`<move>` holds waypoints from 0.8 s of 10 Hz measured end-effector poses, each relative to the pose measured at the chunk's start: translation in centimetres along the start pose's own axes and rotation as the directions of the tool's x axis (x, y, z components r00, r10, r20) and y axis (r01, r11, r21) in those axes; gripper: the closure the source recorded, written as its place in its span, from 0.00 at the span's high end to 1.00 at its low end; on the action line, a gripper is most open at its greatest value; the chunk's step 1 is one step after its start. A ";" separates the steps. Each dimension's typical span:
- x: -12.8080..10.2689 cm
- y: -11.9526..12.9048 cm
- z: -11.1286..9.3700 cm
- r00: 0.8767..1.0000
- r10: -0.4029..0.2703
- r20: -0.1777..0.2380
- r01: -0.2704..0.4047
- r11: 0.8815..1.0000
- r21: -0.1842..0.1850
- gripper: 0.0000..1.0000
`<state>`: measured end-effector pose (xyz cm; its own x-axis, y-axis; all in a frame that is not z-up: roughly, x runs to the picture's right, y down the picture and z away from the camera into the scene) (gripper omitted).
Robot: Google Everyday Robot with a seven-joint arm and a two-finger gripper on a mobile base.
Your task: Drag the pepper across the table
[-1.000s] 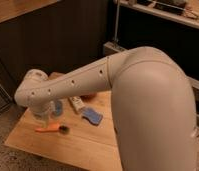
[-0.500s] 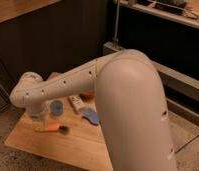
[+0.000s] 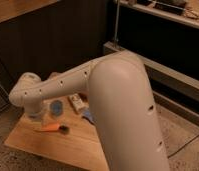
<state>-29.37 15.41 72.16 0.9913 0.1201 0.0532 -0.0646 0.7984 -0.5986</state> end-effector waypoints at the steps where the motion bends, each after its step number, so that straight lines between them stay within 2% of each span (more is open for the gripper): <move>1: 0.0 0.1 0.3 1.000 -0.008 0.000 0.008 1.000 -0.001 0.65; 8: -0.1 1.8 2.5 0.993 -0.114 0.024 0.114 0.993 0.001 0.65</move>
<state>-29.88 18.35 73.09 0.9892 0.0420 0.1403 0.0492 0.8073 -0.5881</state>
